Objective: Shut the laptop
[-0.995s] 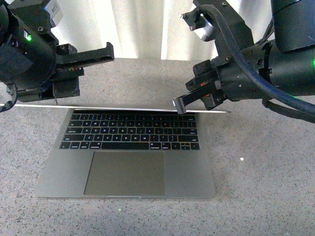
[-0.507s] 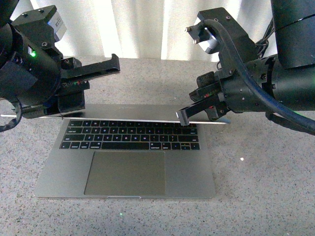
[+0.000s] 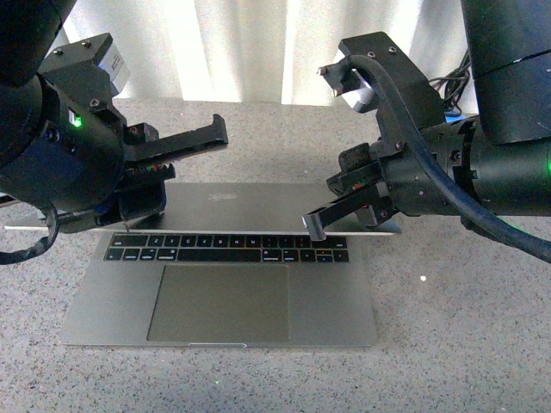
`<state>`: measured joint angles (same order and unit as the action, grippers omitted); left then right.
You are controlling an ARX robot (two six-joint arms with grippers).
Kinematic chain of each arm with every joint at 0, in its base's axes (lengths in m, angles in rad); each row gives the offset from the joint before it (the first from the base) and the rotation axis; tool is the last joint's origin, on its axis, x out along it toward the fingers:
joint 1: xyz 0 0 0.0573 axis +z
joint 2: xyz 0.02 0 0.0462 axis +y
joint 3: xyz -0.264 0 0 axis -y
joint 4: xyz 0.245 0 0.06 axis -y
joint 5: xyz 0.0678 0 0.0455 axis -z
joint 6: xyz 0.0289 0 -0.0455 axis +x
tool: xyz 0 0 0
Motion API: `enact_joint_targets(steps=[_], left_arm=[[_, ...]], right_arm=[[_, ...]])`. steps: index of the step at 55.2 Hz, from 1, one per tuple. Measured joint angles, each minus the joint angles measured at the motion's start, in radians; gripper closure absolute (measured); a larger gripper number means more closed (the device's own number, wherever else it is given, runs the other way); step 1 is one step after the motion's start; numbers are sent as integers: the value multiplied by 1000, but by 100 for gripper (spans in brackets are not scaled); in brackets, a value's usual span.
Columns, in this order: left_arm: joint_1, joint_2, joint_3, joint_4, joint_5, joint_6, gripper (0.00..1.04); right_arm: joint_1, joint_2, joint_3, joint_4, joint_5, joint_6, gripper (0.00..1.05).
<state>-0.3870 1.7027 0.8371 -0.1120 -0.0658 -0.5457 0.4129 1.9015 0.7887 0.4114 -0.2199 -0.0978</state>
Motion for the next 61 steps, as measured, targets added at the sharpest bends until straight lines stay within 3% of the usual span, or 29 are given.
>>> enact_joint_targets(steps=[61], left_arm=[[-28,0,-50,42,18,-56,101]], right_arm=[[14,4,-74,48,2,39,104]])
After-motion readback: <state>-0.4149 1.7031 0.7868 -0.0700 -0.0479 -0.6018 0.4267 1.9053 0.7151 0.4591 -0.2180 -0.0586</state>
